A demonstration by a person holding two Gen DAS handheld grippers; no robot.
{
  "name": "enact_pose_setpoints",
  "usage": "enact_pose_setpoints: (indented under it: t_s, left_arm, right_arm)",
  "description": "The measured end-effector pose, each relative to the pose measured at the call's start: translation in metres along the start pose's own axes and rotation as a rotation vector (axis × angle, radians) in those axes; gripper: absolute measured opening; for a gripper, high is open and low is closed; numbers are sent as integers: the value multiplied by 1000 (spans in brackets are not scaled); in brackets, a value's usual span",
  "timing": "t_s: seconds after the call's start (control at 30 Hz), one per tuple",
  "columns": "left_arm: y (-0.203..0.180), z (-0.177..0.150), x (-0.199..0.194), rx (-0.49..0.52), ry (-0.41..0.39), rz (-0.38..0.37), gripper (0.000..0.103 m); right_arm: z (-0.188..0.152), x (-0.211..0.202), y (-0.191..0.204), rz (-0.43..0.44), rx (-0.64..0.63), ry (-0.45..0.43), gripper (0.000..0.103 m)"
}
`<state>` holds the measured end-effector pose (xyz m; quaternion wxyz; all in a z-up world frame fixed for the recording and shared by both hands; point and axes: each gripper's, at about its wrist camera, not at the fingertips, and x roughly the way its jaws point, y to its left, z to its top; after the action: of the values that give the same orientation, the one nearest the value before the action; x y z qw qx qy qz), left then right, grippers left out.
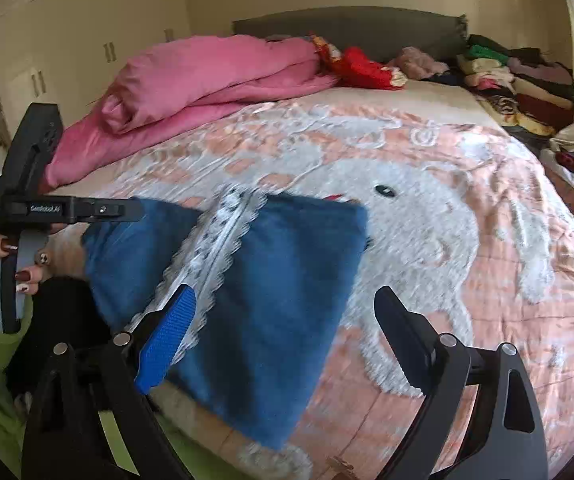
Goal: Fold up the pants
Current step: 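Lay the folded lace hem flat on the pants and open both grippers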
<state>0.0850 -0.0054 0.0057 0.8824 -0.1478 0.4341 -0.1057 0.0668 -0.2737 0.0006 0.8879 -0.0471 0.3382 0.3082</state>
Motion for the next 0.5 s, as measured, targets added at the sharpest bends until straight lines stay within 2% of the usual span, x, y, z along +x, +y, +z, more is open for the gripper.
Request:
enact_pose_setpoints:
  t_s: [0.1,0.17,0.2,0.27,0.3,0.43,0.5]
  left_arm:
    - [-4,-12,-2,-3,27,-19,70]
    - [-7,-21,0,-9,60,-56,68]
    - [-8,-29,4,-17,93,-85,65]
    - [-10,-40,11,-30,145,-114,43]
    - [-10,-44,14,-34,161,-112,40]
    - [-9,-57,28,-80,233,-129,40]
    - [-10,-60,35,-88,256,-120,44]
  right_arm:
    - [-9,-1,8,37,-25,29,79]
    - [-15,0,12,56,-32,50,78]
    - [-19,1,15,64,-36,62,78]
    - [-25,4,18,77,-40,77,78]
    - [-28,6,19,82,-42,86,78]
    - [-37,13,19,91,-32,115,77]
    - [-40,14,18,95,-25,120,77]
